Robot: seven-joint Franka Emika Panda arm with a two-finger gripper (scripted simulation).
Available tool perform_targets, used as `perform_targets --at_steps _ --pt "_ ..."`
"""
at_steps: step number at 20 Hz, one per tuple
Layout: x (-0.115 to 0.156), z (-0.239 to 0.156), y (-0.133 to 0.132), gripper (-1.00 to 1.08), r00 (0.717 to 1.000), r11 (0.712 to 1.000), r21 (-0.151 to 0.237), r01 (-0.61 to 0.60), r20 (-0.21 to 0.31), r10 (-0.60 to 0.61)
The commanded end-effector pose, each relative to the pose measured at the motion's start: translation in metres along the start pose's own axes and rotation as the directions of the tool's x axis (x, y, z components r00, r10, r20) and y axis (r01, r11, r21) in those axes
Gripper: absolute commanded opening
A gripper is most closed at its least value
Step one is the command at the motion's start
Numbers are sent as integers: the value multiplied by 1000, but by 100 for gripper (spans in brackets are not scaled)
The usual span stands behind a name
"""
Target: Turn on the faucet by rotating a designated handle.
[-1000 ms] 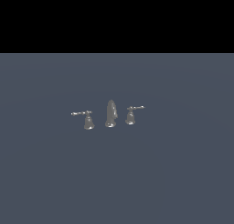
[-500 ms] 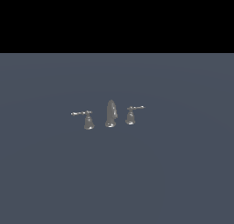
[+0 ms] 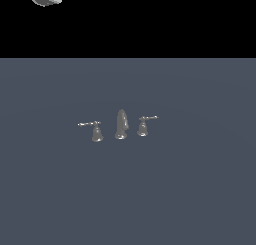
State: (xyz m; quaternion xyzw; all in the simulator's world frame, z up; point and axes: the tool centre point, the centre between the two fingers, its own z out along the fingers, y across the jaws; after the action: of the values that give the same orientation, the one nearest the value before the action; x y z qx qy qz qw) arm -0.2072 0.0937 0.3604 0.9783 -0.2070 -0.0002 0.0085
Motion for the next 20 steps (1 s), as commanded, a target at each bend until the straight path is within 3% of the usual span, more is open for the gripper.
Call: perform_targets --at_steps 1,10,20 --pt "5 16 -13 -100 999 999 2 -53 1 53" --pt "27 68 -55 -100 974 974 8 -227 7 227" --pt "56 119 -91 -100 921 921 13 -390 13 390"
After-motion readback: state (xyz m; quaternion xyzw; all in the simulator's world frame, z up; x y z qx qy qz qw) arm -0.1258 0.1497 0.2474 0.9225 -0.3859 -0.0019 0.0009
